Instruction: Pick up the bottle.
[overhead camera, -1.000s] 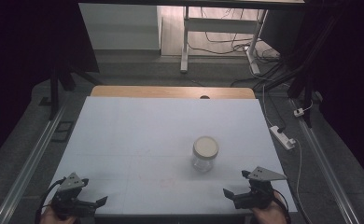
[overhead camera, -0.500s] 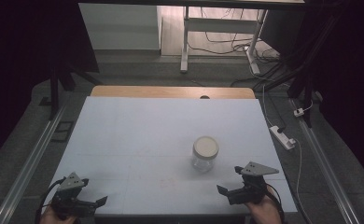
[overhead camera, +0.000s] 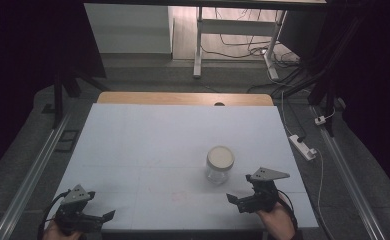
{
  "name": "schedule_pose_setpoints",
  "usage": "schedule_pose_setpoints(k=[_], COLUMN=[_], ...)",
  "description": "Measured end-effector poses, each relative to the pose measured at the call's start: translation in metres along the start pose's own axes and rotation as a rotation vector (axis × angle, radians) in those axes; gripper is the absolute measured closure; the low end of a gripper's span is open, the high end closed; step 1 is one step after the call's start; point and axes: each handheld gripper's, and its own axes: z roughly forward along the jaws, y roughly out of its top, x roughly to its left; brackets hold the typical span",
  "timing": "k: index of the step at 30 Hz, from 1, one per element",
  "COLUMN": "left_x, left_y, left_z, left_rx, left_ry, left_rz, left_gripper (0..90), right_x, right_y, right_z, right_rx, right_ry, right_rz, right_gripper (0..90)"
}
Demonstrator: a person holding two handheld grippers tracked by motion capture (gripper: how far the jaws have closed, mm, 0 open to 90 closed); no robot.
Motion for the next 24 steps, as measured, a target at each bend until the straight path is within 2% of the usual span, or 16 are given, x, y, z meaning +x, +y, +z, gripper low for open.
schedule_pose_setpoints(k=[4,11,16,24], left_x=[0.0,0.0,0.0,0.0], left_y=[0.0,0.0,0.0,0.0], left_z=[0.0,0.0,0.0,0.0], left_rx=[0.0,-0.001,-0.001,-0.001], left_ry=[-0.001,-0.003,-0.003,-0.003], left_rz=[-0.001,-0.004,0.0,0.004], left_gripper=[1.6,1.5,1.5,1.5], right_x=[0.002,0.003,0.001,-0.005], right_y=[0.007,0.014,0.019,0.027], right_z=[0.007,0.018,0.023,0.034], right_rx=[0.01,0.027,0.016,0.022], right_ry=[-0.027,-0.036,-0.023,-0.021], right_rz=[-0.031,-0.078,-0.059,-0.066], right_gripper=[0.0,0.0,0.0,0.0])
